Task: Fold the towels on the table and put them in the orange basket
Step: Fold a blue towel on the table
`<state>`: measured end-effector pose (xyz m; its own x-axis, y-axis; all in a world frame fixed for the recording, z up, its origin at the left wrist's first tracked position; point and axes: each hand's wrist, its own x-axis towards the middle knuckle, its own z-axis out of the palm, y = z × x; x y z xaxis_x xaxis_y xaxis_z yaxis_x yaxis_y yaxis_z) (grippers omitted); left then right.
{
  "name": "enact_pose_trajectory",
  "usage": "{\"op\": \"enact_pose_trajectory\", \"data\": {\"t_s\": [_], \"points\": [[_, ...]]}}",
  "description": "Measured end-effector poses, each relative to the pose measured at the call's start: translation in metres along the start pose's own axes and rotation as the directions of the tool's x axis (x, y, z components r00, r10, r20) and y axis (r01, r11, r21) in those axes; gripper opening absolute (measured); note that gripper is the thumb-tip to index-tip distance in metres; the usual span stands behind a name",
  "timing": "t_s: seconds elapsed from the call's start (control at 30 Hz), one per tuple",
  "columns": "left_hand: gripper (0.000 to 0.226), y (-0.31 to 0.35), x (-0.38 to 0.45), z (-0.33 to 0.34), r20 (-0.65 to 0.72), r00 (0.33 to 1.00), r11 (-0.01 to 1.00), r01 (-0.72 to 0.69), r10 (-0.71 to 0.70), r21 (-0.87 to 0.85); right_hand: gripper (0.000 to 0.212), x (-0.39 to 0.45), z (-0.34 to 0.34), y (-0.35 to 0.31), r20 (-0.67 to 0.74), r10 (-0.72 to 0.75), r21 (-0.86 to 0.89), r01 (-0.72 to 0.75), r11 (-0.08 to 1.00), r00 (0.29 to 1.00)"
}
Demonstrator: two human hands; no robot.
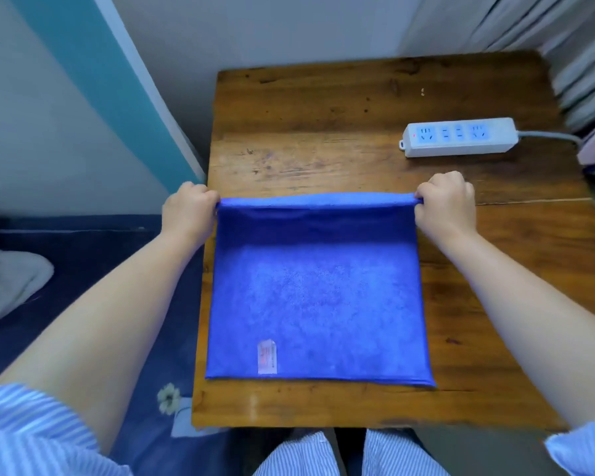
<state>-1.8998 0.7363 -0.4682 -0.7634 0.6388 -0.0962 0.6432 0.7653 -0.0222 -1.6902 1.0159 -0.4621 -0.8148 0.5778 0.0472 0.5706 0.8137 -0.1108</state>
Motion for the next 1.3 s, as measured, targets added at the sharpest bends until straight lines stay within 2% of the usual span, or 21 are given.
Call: {"op": "enact_pose_trajectory", "data": {"t_s": [0.17, 0.27, 0.33, 0.6, 0.7, 0.77, 0.87, 1.03, 1.17, 1.3], "points": [[0.02, -0.003, -0.068, -0.002, -0.022, 0.996, 0.995, -0.091, 0.091, 0.029, 0.019, -0.072, -0.004, 0.0, 0.013, -0.049, -0.101, 0.05, 0.994, 0.999], [0.019, -0.002, -0.107, -0.006, 0.007, 0.989, 0.985, -0.15, 0.15, 0.081, 0.011, -0.121, -0.014, -0.001, -0.077, -0.128, -0.116, 0.119, 0.986, 0.989], [0.019, -0.003, -0.128, -0.007, 0.046, 0.983, 0.975, -0.183, 0.179, 0.126, 0.021, -0.152, -0.022, -0.003, -0.133, -0.206, -0.177, 0.181, 0.967, 0.97], [0.019, -0.005, -0.192, 0.004, 0.159, 0.968, 0.941, -0.23, 0.195, 0.247, 0.034, -0.223, -0.017, -0.011, 0.024, -0.288, -0.305, 0.281, 0.91, 0.957], [0.018, -0.006, -0.207, 0.018, 0.097, 0.97, 0.963, -0.234, 0.222, 0.136, 0.035, -0.23, -0.007, -0.009, 0.041, -0.313, -0.3, 0.311, 0.902, 0.949], [0.022, -0.004, -0.217, 0.021, 0.062, 0.955, 0.954, -0.293, 0.29, 0.058, 0.035, -0.235, -0.002, -0.005, 0.021, -0.329, -0.299, 0.32, 0.899, 0.944], [0.035, 0.002, -0.226, 0.028, 0.032, 0.938, 0.932, -0.346, 0.345, 0.105, 0.033, -0.24, 0.006, 0.002, -0.023, -0.368, -0.304, 0.344, 0.888, 0.93], [0.029, 0.011, -0.232, 0.06, 0.252, 0.955, 0.96, -0.206, 0.156, 0.187, 0.013, -0.242, 0.021, 0.007, -0.079, -0.468, -0.37, 0.41, 0.834, 0.88], [0.027, 0.017, -0.233, 0.068, 0.28, 0.954, 0.957, -0.175, 0.107, 0.231, 0.022, -0.241, 0.027, 0.011, -0.083, -0.474, -0.359, 0.417, 0.835, 0.877], [0.027, 0.019, -0.231, 0.072, 0.327, 0.942, 0.96, -0.153, 0.07, 0.236, 0.02, -0.246, 0.032, 0.008, -0.06, -0.459, -0.314, 0.419, 0.852, 0.887]]}}
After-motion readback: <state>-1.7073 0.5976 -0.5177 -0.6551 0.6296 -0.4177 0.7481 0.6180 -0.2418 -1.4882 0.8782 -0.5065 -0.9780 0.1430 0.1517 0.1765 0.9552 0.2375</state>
